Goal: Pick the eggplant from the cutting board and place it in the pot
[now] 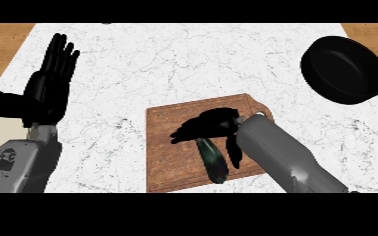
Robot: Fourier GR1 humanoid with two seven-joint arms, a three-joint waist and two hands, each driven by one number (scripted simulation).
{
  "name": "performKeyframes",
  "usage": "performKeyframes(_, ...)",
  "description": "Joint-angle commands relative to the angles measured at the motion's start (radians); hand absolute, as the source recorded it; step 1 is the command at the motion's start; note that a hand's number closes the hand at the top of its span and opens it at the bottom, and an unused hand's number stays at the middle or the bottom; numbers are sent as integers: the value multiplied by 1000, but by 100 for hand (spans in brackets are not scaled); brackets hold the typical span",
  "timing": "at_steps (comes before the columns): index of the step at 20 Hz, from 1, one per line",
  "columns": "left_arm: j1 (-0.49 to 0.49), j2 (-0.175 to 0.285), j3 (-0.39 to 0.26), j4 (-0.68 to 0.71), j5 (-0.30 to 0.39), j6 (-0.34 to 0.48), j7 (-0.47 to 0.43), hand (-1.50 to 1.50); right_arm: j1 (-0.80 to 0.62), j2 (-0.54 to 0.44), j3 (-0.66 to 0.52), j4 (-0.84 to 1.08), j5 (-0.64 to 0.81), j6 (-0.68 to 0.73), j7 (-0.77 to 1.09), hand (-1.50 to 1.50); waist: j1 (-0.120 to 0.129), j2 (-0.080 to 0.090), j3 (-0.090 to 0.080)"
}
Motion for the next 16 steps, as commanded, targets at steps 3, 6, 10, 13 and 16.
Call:
performKeyframes(3,-6,-32,-19,-63,-38,45,60,0,15,34,-5,19,22,80,-83,-150,2,3,3)
performKeyframes(6,30,-33,-18,-52,-29,15,31,0,55,48,55,4,64,-33,-184,150,6,5,3)
performKeyframes(10,38,-23,11,-62,-15,-8,31,0,122,47,64,-94,79,-62,-154,150,-4,2,2)
performKeyframes(13,-6,-11,24,-27,-29,-13,47,0,70,116,41,-26,91,-79,-146,150,4,5,3)
performKeyframes(16,47,-50,-2,-58,-66,1,9,0,158,20,28,-205,86,-30,-115,150,-8,1,2)
